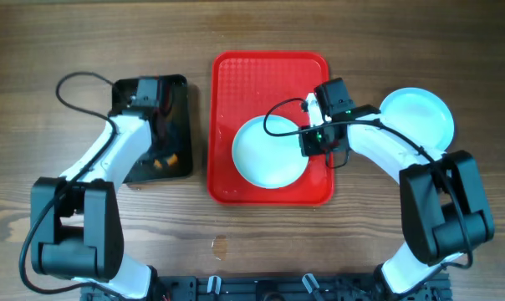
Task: Clean dirty plates on tray and stack at the side
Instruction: 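Put the sponge back into the black water tray with the left gripper, then carry the plate right off the tray and stack it on the cleaned plates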
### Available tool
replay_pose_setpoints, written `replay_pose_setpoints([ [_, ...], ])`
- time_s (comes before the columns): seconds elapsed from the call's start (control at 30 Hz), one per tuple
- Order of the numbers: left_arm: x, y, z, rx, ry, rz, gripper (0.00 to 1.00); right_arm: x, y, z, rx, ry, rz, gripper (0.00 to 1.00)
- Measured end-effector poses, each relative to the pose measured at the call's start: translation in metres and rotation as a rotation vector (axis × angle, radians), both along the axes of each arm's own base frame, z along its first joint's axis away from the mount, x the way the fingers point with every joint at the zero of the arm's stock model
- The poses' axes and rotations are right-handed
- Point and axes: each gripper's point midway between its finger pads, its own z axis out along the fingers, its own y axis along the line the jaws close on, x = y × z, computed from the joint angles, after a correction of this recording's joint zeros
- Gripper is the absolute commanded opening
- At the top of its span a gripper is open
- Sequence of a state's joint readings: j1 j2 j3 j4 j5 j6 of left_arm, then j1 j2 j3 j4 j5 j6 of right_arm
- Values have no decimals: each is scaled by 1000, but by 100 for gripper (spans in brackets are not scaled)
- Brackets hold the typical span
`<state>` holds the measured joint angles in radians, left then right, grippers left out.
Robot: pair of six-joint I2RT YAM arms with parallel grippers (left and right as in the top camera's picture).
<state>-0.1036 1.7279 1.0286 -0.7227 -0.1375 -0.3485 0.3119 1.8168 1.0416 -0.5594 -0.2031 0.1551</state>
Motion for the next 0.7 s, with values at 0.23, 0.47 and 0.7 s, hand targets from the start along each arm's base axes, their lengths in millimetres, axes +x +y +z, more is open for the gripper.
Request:
replay_pose_setpoints([
  [0.23,-2,0,-3,4,3,-19,100,9,-11,74,-188,-247,20,4],
  [0.47,-2,0,-3,4,3,-21,100,13,-12,147,-444,-557,10,4],
  [0.7,-2,0,-3,4,3,-21,100,7,-8,175,-667,-718,8,5],
])
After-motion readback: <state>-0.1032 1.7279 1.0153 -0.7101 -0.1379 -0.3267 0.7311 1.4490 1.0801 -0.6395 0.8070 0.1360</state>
